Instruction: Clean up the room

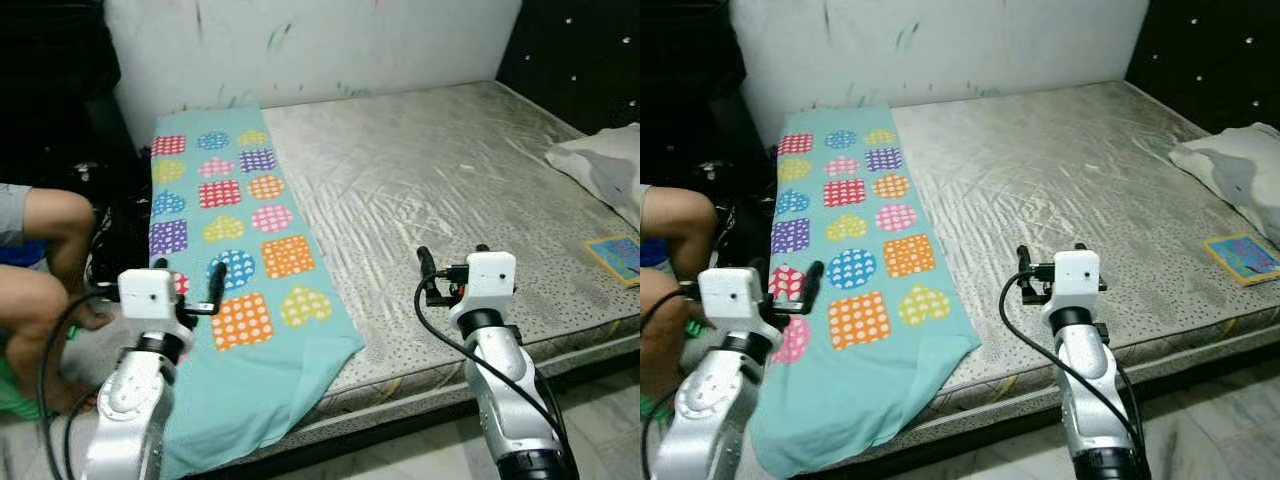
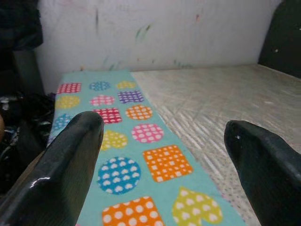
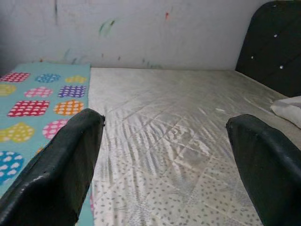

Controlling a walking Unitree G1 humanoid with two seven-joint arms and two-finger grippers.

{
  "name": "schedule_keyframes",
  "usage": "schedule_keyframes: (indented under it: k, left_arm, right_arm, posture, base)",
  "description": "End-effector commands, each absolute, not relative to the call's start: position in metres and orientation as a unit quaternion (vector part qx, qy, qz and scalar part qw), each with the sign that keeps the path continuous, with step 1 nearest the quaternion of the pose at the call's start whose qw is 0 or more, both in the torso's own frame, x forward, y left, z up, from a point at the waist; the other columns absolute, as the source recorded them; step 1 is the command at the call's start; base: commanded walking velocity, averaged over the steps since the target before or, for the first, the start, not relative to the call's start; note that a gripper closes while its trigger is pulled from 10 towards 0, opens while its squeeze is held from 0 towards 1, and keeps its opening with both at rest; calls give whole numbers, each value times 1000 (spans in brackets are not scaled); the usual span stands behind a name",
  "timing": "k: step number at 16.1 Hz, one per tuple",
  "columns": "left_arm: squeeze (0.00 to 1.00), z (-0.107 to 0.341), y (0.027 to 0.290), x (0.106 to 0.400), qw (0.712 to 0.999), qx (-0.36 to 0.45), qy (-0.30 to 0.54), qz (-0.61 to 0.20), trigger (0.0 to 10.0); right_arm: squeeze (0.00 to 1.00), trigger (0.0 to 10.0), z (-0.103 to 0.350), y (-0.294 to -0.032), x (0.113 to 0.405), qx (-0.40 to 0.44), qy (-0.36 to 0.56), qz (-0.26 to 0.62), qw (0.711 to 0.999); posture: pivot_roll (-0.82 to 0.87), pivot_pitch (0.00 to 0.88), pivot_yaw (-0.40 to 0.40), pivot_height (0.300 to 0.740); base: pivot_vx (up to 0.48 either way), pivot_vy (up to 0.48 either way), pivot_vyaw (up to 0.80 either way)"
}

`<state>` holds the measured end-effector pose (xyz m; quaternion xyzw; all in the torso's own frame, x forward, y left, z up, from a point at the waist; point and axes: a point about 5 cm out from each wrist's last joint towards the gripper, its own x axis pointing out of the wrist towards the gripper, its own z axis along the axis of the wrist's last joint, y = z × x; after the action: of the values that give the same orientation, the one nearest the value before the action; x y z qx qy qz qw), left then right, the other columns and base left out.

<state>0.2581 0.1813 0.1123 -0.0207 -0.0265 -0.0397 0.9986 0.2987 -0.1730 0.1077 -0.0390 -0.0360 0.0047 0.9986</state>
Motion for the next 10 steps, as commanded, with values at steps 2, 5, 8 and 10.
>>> schedule_keyframes:
  k: [2,5,8,10]
  left_arm:
    - [0,112,176,256,998,-13,-36,-55,10000]
    - [0,107,181,253,999,-16,-32,-25,10000]
    - [0,105,183,252,999,-21,-24,-18,10000]
    - [0,104,182,253,999,-23,-22,-19,10000]
  right_arm:
    - [0,10000,109,-172,295,-28,-37,4,999]
    - [0,10000,104,-173,292,-15,-20,-3,1000]
    - [0,10000,101,-170,294,-17,-4,1,1000]
    - [0,10000,101,-171,295,-17,3,-5,1000]
  posture:
    - [-97,1,23,740]
    - [-89,8,20,740]
    - [-81,20,16,740]
    - [-84,22,18,740]
  base:
    - [0,0,0]
    - [0,0,0]
    - [0,0,-267]
    - [0,0,-800]
